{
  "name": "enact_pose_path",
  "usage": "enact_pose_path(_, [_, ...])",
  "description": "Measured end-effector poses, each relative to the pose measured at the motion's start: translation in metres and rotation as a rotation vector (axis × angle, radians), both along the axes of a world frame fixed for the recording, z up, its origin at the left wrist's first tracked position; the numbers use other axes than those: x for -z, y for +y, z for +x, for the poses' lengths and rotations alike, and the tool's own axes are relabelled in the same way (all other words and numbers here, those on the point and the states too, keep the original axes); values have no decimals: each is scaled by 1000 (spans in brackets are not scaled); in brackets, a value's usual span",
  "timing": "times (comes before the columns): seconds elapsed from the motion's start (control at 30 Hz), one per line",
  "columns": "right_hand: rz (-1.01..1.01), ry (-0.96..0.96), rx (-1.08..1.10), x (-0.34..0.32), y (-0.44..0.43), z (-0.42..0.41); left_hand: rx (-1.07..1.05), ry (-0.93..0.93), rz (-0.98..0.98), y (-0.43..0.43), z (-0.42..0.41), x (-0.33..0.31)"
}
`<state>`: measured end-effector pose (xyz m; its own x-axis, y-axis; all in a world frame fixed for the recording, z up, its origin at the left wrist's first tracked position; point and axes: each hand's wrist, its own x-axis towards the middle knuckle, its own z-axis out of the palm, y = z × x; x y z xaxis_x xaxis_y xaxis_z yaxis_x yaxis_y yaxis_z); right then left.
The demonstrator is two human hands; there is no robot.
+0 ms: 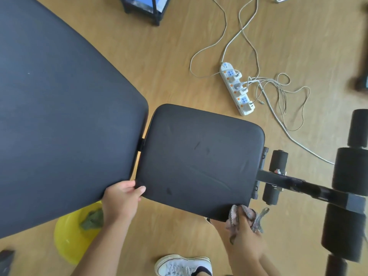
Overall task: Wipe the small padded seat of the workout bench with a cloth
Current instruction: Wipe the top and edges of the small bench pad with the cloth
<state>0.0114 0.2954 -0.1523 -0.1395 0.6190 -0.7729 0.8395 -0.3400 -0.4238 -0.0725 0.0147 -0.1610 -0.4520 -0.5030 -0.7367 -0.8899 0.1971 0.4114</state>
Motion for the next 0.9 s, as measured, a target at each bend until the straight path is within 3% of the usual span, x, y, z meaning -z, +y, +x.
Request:
enact_pose_path(0.13, [-184,-101,281,4,-58,7,39,2,-31,0,-1,-1])
enact_pose_path(0.3, [-416,-29,457,12,-168,-32,93,27,-40,-4,-1,-1])
enact_pose_path(0.5, [-567,10,264,40,-237,-28,106,1,-36,-8,3,-3])
enact_pose_path(0.63, [-518,-103,231,20,-191,-32,134,26,-70,-7,2,-4])
enact_pose_path(0.9, [-19,-148,-104,-6,-29,14,149,33,-75,-5,2,-8])
